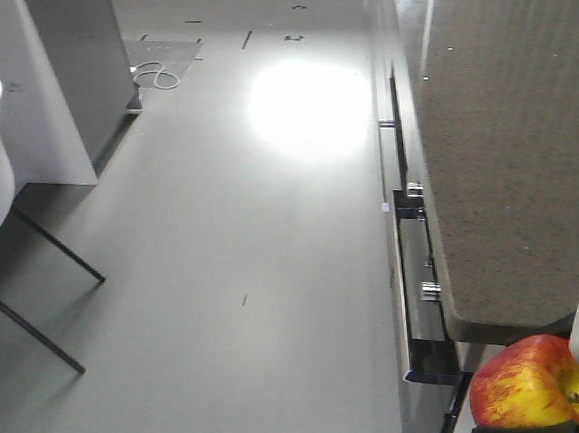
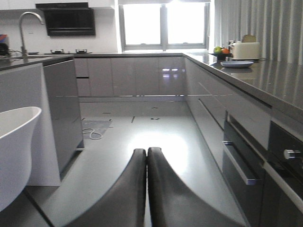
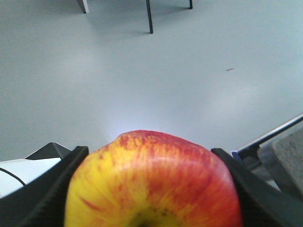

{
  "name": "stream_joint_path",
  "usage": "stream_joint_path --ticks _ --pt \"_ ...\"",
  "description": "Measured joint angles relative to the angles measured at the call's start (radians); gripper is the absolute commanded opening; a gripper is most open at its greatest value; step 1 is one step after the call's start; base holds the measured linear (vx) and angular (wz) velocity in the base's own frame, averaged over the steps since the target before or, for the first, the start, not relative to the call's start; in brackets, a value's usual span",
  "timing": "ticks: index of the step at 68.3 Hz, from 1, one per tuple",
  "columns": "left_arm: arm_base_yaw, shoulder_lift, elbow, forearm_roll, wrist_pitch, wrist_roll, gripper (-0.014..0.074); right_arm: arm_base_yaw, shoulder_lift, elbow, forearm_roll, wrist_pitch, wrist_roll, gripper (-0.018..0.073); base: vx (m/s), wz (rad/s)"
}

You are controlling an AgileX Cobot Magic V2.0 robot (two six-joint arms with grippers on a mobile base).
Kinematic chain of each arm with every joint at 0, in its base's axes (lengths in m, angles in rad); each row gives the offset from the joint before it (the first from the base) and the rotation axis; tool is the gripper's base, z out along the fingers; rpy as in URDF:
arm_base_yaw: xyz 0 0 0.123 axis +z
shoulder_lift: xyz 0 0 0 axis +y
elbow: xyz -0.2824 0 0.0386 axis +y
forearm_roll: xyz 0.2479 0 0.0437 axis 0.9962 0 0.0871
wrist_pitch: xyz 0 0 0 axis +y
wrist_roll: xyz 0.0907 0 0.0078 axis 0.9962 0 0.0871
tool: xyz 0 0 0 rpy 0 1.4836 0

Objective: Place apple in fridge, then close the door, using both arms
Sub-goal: 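Hold the apple in the right gripper while the base turns away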

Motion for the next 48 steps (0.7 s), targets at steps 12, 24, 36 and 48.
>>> stream_joint_path --ticks 12,24,36,48 --pt "0.000 0.000 0.000 0.000 0.000 0.000 -0.0006 0.000 0.000 0.000 0.000 0.000 0.000 0.0254 -0.04 0.59" --pt "0.000 0.000 0.000 0.000 0.000 0.000 -0.0006 0.000 0.000 0.000 0.000 0.000 0.000 0.0254 -0.04 0.66" --pt "0.000 0.000 0.000 0.000 0.000 0.000 -0.0006 0.000 0.000 0.000 0.001 0.000 0.000 0.0254 -0.04 0.66" --pt "0.000 0.000 0.000 0.000 0.000 0.000 -0.0006 0.000 0.000 0.000 0.002 0.000 0.000 0.0254 -0.02 0.56"
